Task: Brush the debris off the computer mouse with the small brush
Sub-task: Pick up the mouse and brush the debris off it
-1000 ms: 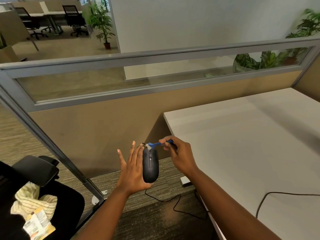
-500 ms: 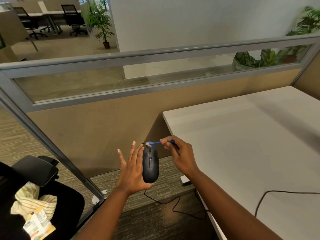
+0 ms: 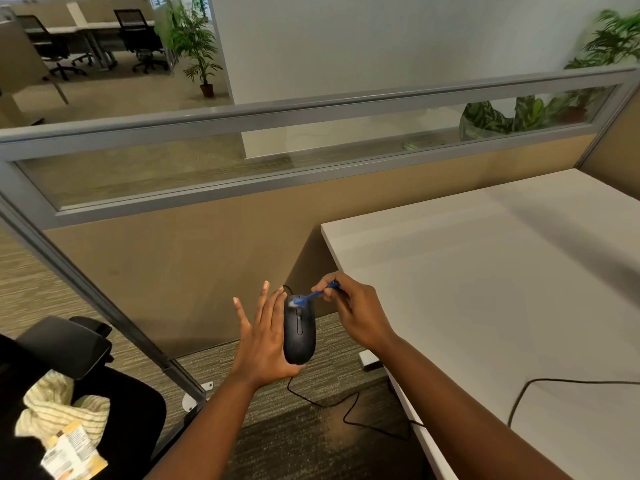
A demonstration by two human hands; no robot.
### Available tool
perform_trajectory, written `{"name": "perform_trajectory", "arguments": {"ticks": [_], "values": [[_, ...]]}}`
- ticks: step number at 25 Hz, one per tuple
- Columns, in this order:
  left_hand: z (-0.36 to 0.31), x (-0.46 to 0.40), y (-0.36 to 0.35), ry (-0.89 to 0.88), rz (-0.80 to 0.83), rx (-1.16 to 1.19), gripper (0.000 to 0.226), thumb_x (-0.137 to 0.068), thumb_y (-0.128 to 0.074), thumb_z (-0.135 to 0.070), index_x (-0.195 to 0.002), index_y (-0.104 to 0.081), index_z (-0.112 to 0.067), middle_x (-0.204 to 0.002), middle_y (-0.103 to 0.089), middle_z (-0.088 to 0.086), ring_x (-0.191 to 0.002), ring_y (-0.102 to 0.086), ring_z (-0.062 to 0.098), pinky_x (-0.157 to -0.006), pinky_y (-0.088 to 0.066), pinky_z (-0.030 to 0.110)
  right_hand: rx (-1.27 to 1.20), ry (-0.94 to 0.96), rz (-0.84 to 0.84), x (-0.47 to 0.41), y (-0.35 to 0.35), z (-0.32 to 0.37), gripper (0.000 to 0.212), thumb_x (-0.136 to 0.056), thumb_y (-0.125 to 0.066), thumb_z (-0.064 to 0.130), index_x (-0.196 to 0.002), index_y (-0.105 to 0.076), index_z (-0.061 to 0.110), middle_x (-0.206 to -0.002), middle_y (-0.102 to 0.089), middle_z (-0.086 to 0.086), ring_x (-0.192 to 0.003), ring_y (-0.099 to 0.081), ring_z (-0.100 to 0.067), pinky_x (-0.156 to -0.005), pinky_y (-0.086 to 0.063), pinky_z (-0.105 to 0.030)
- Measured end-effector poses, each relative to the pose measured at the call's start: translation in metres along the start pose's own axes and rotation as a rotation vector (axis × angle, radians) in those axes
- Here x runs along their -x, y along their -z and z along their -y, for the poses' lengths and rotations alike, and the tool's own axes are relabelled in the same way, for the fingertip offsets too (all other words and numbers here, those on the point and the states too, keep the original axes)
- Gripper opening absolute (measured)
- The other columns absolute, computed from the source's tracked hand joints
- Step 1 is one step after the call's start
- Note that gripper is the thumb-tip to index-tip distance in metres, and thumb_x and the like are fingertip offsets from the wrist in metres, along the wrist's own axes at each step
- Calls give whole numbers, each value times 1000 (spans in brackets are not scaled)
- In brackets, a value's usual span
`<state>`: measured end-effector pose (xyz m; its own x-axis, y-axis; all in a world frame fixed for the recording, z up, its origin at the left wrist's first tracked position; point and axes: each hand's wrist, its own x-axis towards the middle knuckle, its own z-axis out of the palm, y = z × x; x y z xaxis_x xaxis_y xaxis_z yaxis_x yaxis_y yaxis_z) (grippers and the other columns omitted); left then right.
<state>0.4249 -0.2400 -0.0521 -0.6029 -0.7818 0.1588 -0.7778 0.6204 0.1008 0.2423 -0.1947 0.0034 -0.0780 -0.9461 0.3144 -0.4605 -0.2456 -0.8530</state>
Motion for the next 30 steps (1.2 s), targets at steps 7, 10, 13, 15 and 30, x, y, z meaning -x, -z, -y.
{"name": "perform_trajectory", "arguments": {"ticks": [7, 10, 13, 15, 30], "values": [[0, -3, -1, -5, -5, -36, 129, -43, -75, -67, -137, -25, 5, -146, -32, 21, -139, -10, 34, -98, 2, 72, -45, -4, -101, -3, 1, 1, 13, -92, -47, 5, -97, -58, 11, -94, -64, 4, -87, -62, -6, -79, -52, -19], [0, -3, 0, -7, -6, -47, 129, -42, -75, -66, -136, -28, 7, -145, -33, 23, -139, -9, 33, -98, 1, 73, -52, -9, -49, -2, 1, 1, 13, -92, -47, 4, -94, -56, 14, -89, -63, 3, -82, -63, -10, -76, -53, -26], [1, -3, 0, -16, -17, -30, 128, -42, -76, -65, -136, -28, 7, -144, -33, 22, -138, -5, 28, -97, 1, 73, -85, -10, -126, -5, 3, 2, 16, -92, -46, 4, -94, -52, 20, -89, -64, 4, -84, -64, -13, -75, -54, -26], [0, -3, 0, -18, -21, -20, 128, -44, -75, -66, -138, -26, 6, -146, -31, 21, -139, 0, 25, -98, 3, 73, -84, -13, -121, -6, 3, 4, 17, -92, -46, 4, -94, -53, 20, -91, -64, 4, -85, -64, -13, -76, -55, -23], [2, 0, 0, -12, -23, -3, 129, -42, -75, -68, -137, -18, -1, -145, -33, 22, -138, -3, 27, -97, 0, 73, 73, -57, -70, -6, 5, 3, 10, -93, -45, 6, -97, -53, 11, -98, -67, -8, -84, -62, -14, -73, -48, -13]]}}
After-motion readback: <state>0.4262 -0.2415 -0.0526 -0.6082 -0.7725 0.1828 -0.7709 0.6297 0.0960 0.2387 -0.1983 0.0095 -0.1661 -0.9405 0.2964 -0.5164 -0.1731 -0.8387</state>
